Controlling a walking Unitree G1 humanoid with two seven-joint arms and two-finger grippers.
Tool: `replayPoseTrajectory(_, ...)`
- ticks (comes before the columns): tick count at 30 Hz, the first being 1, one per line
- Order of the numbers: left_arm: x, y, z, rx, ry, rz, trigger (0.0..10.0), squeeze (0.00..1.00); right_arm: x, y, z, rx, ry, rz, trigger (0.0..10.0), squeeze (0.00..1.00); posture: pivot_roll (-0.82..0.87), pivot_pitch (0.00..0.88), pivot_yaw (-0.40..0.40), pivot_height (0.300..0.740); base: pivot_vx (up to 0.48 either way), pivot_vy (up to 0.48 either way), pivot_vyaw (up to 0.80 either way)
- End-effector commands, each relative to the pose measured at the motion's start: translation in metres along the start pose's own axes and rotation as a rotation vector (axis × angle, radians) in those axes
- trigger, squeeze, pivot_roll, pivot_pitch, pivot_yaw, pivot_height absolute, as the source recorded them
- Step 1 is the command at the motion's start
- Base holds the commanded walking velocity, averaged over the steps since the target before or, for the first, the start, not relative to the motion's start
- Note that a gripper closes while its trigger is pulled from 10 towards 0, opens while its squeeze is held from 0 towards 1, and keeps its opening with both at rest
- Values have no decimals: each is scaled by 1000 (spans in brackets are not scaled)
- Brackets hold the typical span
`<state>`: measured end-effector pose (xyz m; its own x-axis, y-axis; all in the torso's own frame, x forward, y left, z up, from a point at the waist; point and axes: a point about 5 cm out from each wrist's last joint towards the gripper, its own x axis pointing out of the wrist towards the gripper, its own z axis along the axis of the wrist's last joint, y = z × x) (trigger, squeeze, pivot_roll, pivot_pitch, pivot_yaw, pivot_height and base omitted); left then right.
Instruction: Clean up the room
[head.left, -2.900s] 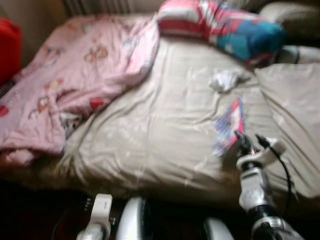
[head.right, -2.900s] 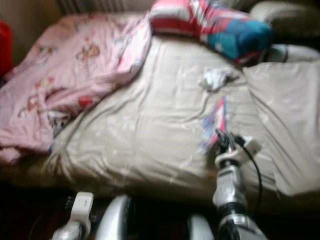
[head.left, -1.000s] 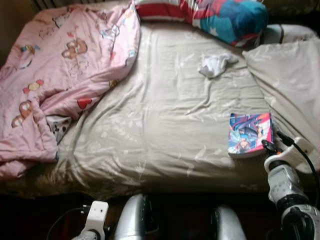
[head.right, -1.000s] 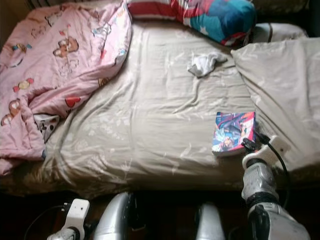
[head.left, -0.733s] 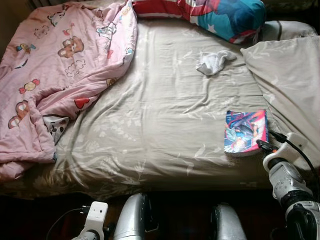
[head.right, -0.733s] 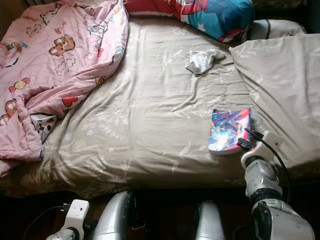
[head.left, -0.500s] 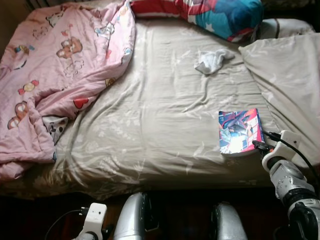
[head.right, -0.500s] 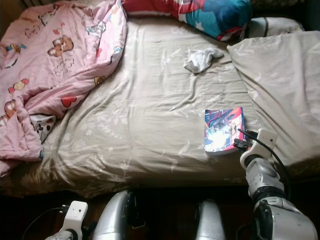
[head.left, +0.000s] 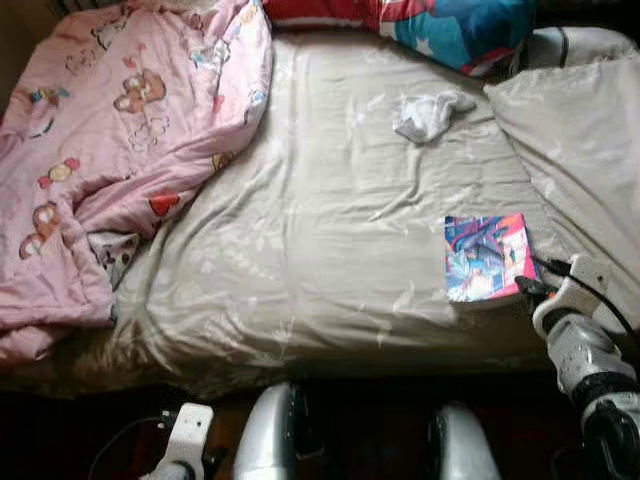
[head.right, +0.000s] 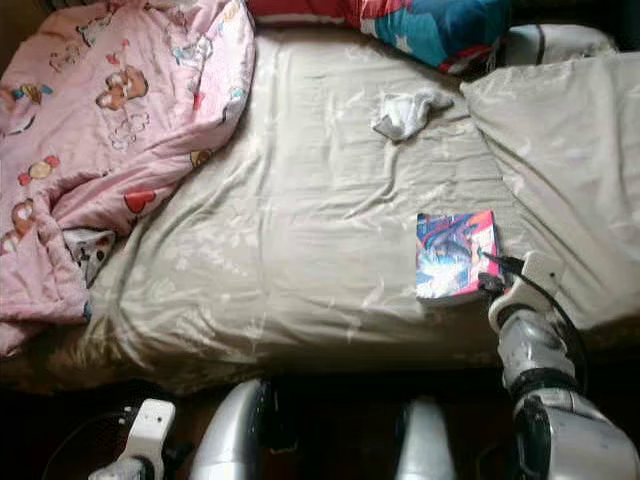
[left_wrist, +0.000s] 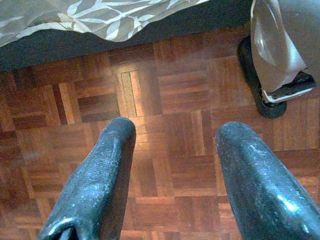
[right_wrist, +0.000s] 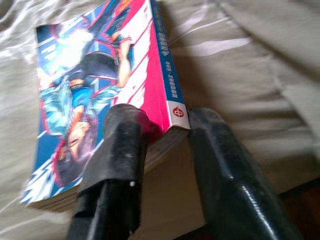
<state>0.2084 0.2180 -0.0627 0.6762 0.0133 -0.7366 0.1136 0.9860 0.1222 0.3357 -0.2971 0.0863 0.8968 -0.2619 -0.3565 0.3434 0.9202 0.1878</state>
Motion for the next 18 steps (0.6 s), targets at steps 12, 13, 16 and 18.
replayPoseTrajectory(12, -5, 7, -17, 15, 65, 5, 10000, 0, -6, -27, 21, 28, -179, -210, 10000, 0, -60, 283, 163, 625, 0, 0, 0)
replayPoseTrajectory(13, -5, 7, -17, 15, 65, 5, 10000, 0, -6, -26, 21, 21, -188, -205, 10000, 0, -64, 282, 163, 625, 0, 0, 0)
replayPoseTrajectory(16, -5, 6, -17, 16, 66, 5, 10000, 0, -5, -7, 2, -67, -170, -101, 10000, 0, -73, 278, 156, 625, 0, 0, 0)
replayPoseTrajectory(18, -5, 6, -17, 16, 65, 5, 10000, 0, -6, 2, -9, -101, -159, -44, 10000, 0, -73, 277, 156, 625, 0, 0, 0)
